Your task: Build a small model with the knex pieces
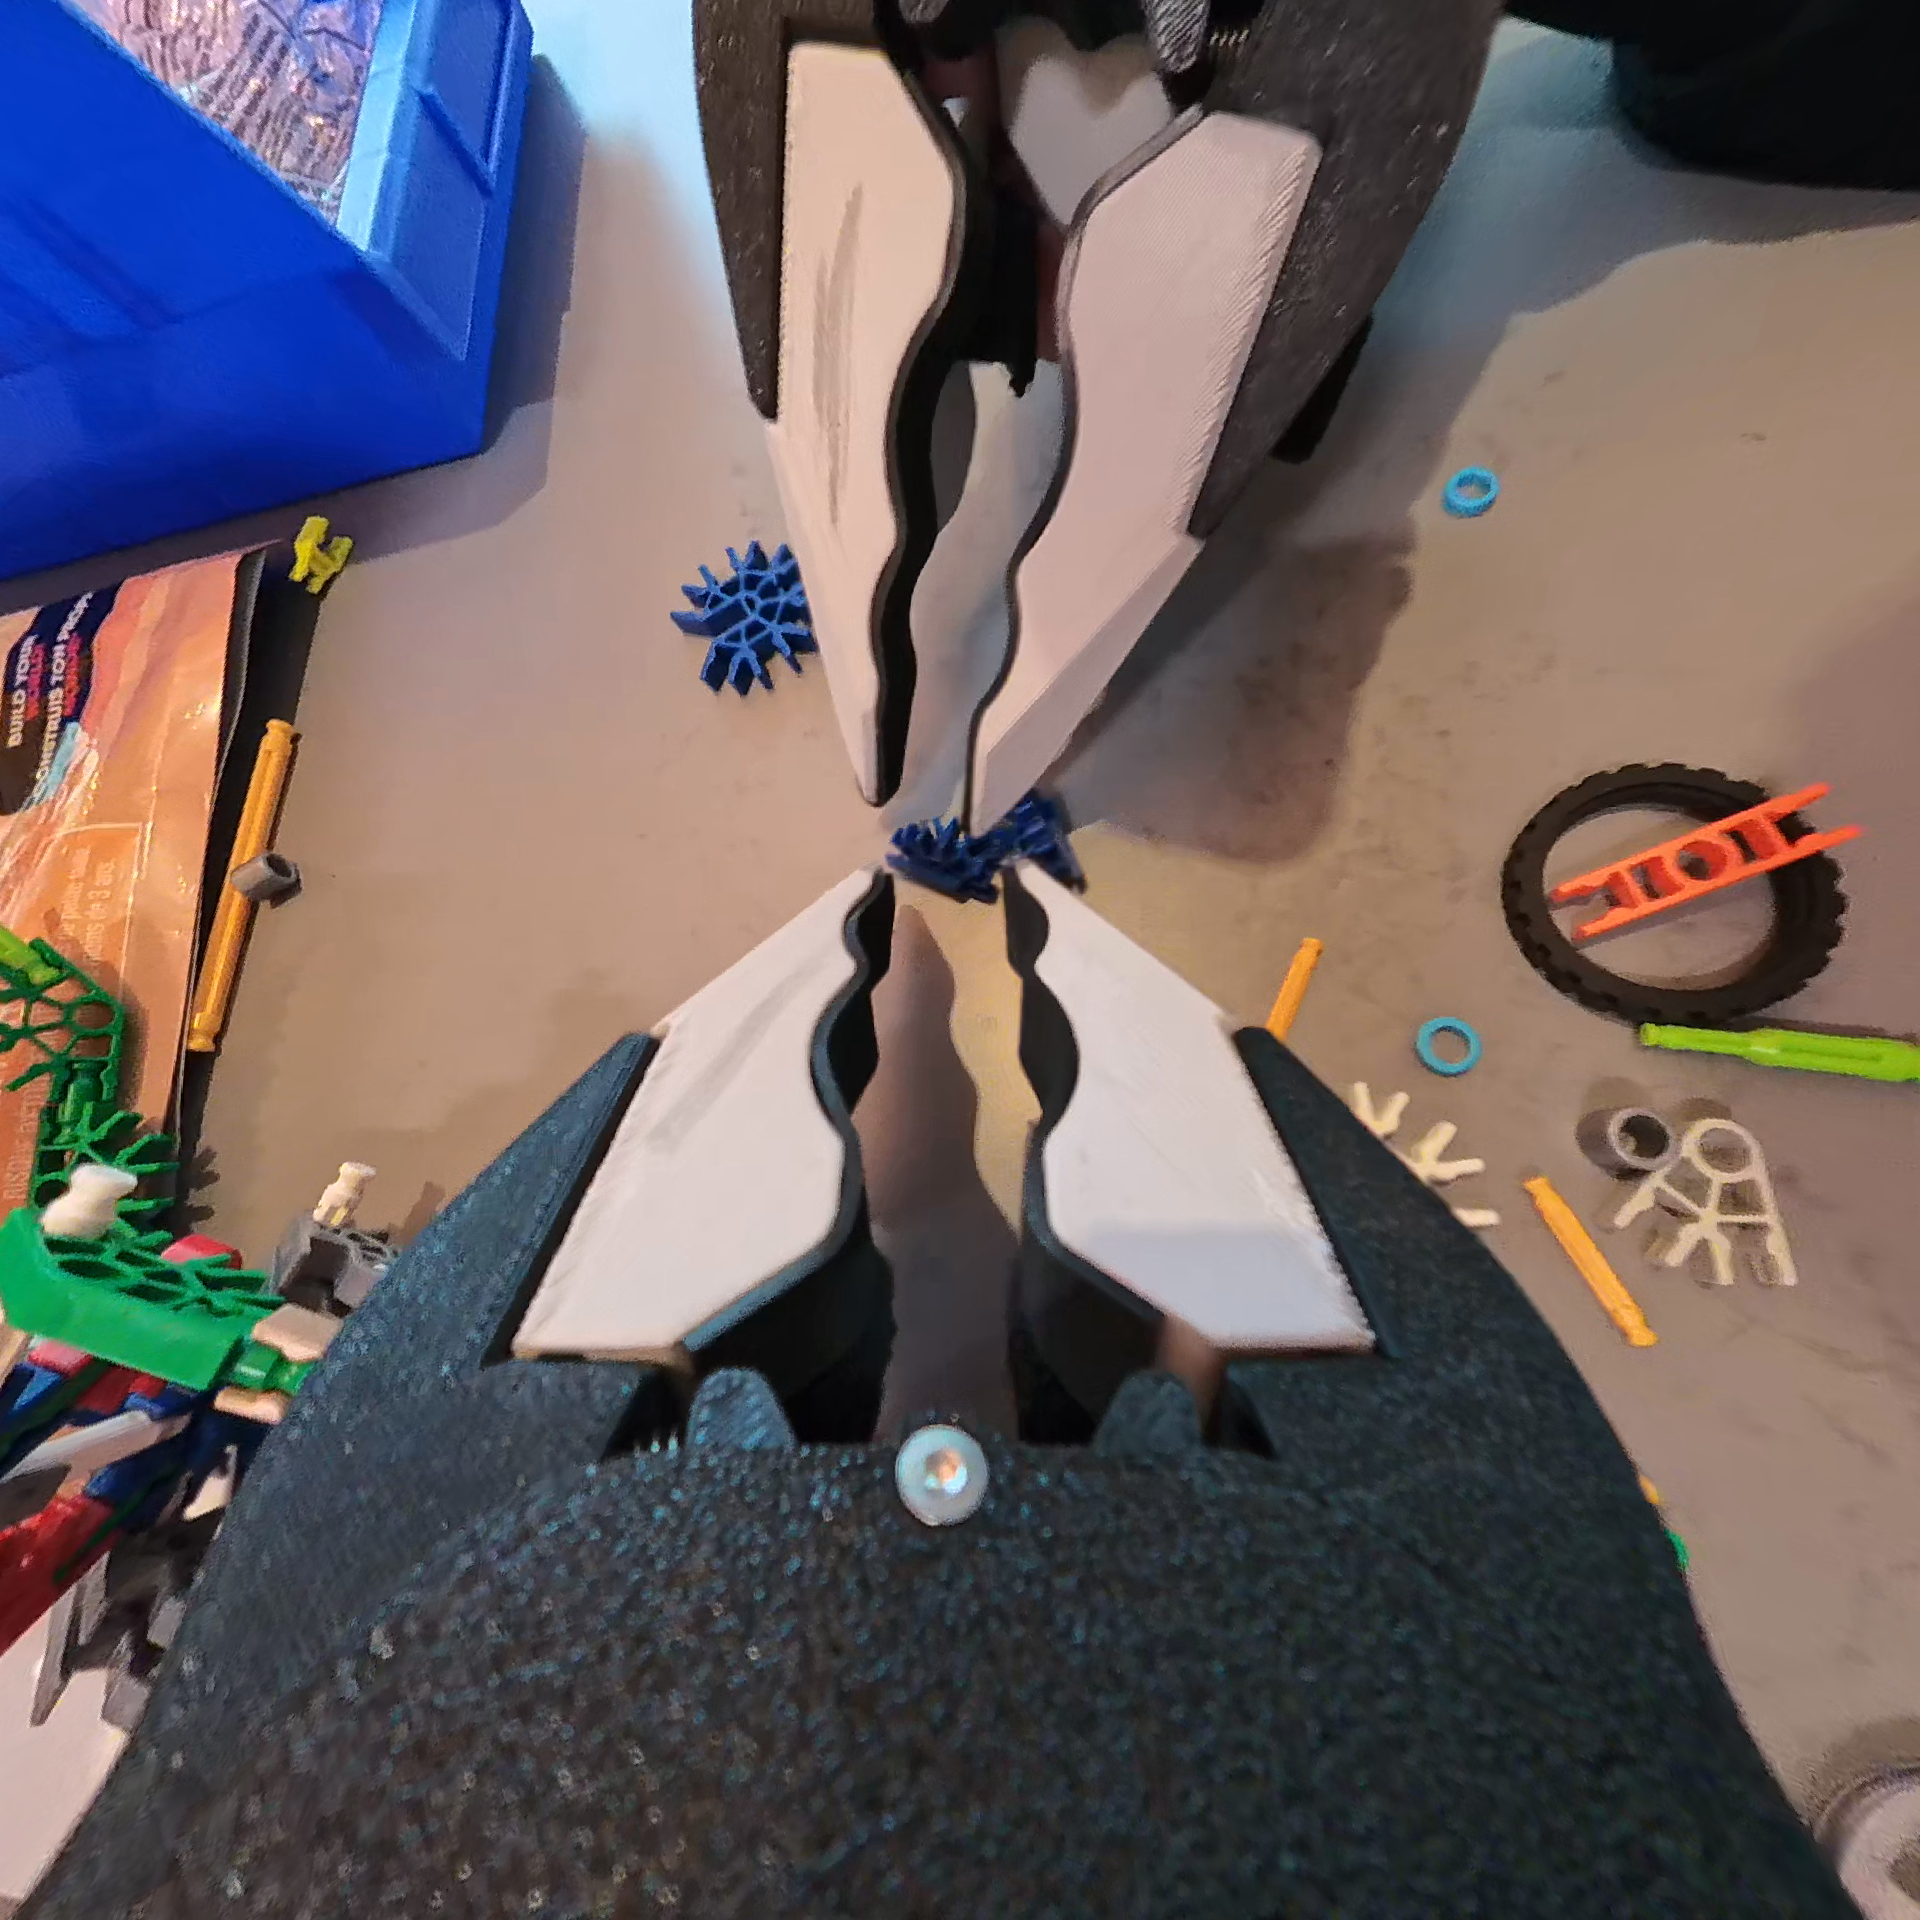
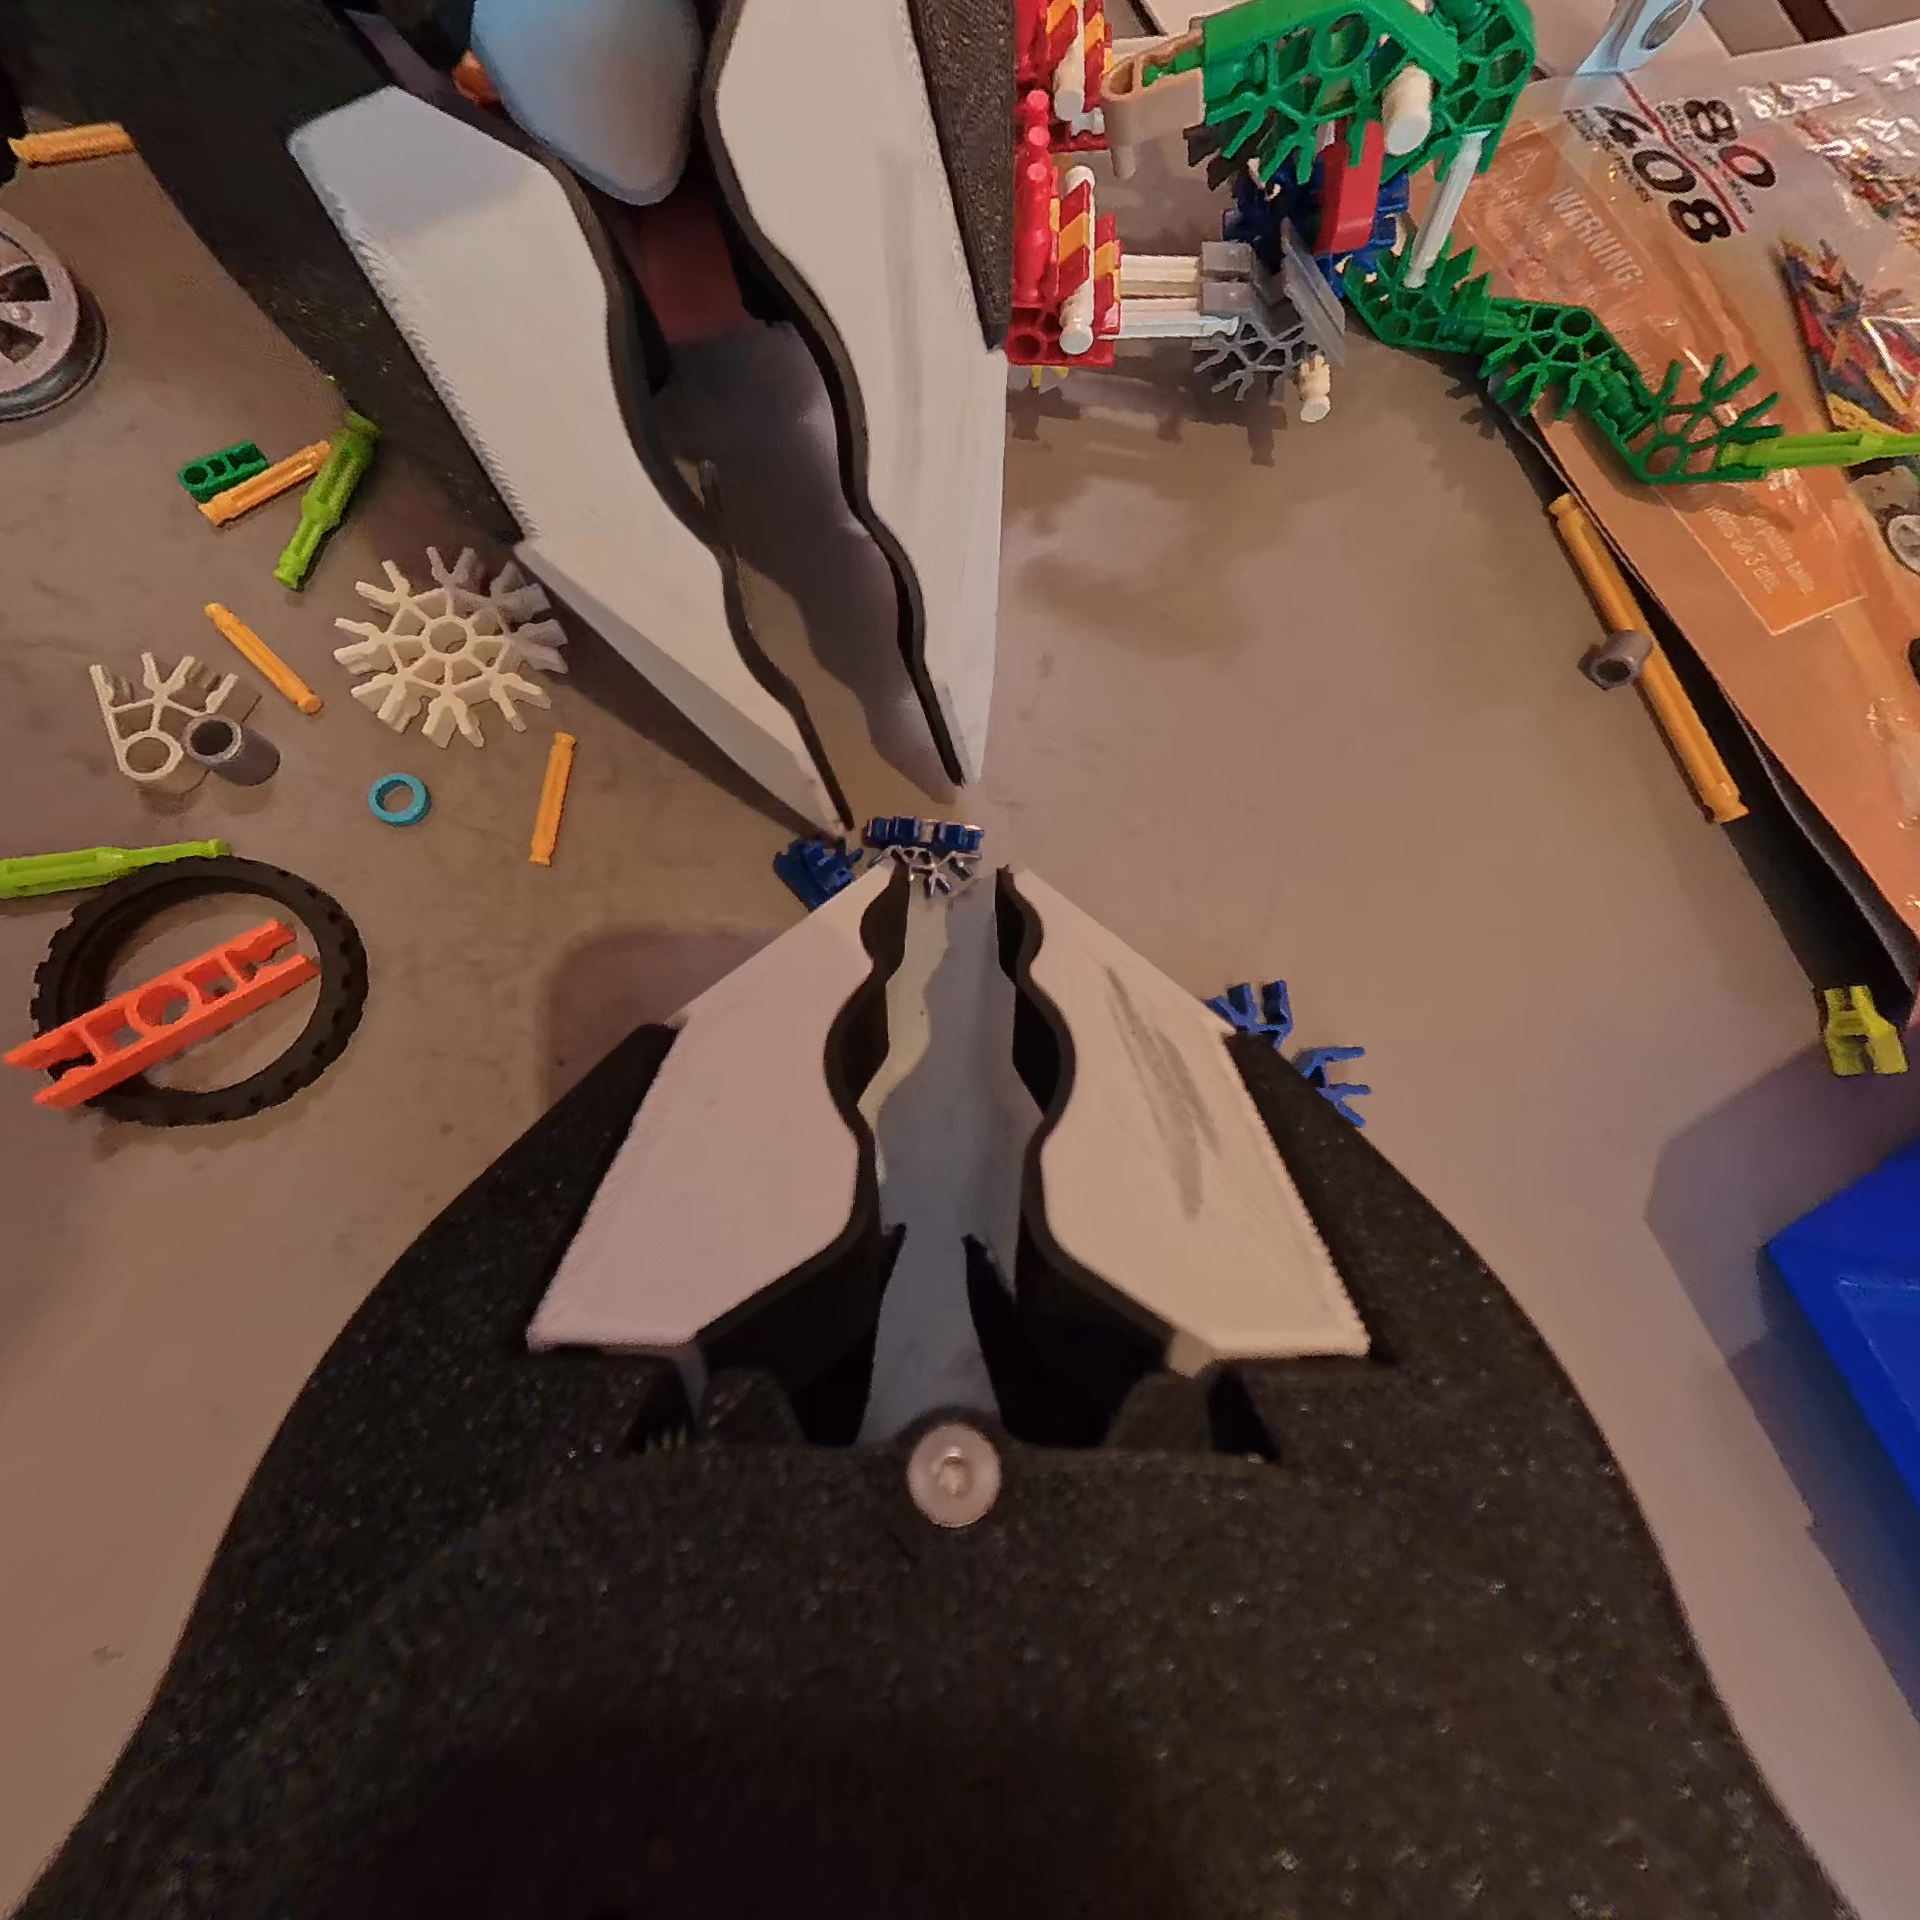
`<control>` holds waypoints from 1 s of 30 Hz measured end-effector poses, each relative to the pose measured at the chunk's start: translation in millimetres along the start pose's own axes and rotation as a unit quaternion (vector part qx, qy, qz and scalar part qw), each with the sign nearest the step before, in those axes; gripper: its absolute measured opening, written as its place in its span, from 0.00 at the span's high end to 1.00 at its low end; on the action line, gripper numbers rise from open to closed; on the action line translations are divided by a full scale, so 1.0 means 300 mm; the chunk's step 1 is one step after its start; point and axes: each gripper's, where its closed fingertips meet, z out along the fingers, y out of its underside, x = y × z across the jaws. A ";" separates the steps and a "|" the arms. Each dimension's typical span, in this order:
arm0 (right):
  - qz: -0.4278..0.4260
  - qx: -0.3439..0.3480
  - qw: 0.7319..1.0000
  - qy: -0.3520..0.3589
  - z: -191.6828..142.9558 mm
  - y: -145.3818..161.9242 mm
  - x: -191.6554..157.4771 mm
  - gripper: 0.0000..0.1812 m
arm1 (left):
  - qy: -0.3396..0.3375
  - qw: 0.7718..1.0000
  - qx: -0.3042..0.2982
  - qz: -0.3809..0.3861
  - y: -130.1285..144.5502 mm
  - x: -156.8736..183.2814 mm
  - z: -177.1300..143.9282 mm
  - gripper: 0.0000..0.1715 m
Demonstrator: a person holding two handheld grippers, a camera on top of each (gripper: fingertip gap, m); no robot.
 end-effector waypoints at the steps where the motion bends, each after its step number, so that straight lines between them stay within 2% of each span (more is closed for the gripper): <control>1: -0.001 0.000 1.000 -0.001 0.001 0.000 -0.002 0.91 | 0.001 1.000 -0.004 0.000 0.005 0.000 0.003 0.90; 6: 0.001 -0.001 1.000 -0.001 0.001 0.004 0.000 0.91 | 0.011 1.000 -0.002 0.004 0.001 0.013 0.003 0.91; 10: 0.003 -0.007 1.000 -0.002 0.003 0.019 0.002 0.91 | 0.026 1.000 0.003 0.005 -0.003 0.028 -0.003 0.89; 30: -0.009 -0.003 1.000 -0.021 0.011 0.008 -0.030 0.92 | 0.000 1.000 -0.003 0.009 -0.006 0.011 0.013 0.96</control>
